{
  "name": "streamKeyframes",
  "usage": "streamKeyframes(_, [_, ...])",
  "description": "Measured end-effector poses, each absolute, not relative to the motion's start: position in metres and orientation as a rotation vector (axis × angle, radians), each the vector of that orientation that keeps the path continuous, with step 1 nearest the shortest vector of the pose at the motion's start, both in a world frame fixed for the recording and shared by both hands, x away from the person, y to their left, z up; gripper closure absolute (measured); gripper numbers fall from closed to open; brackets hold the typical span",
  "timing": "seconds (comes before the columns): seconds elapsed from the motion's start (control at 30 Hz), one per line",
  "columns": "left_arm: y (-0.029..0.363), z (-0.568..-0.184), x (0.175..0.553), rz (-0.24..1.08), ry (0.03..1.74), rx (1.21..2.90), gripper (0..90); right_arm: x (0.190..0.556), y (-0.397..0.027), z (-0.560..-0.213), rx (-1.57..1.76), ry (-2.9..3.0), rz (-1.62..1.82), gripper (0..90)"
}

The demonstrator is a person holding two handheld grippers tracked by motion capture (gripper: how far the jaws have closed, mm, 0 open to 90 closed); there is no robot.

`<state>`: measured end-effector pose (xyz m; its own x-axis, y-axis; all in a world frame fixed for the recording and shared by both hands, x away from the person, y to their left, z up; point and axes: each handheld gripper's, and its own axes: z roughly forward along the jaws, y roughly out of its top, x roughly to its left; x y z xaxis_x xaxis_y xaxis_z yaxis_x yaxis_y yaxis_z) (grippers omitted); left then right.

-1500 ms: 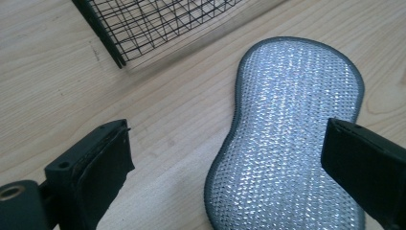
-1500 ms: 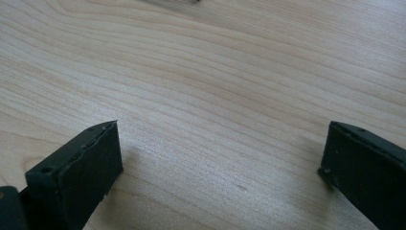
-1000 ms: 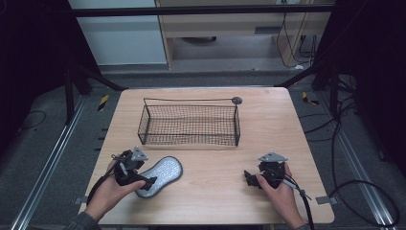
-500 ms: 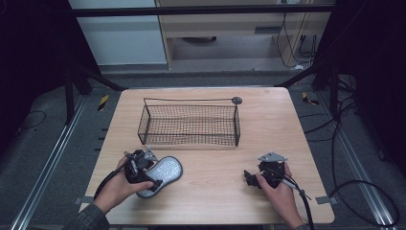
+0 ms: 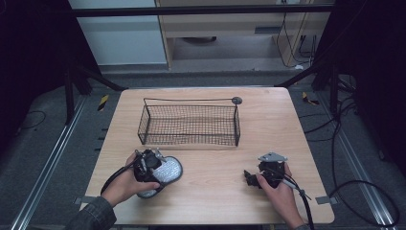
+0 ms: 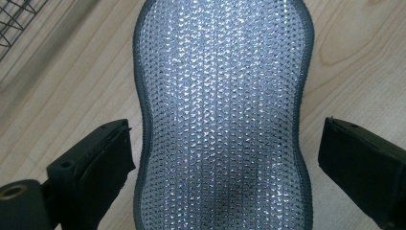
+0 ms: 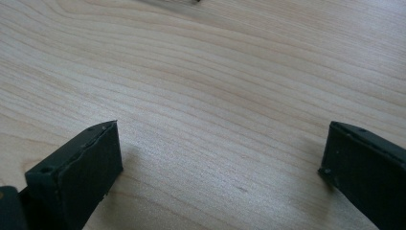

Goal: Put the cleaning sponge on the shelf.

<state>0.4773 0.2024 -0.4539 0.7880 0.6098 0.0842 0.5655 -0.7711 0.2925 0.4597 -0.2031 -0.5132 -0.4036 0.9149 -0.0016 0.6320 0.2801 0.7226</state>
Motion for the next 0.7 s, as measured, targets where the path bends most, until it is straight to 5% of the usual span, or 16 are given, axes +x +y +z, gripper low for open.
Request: streamKeyframes(0.7, [0.201,-0.467,0.492,0.158,0.938,2.761,4.2,0.460,-0.203,-0.513,1.389,2.139,0.914,0.4])
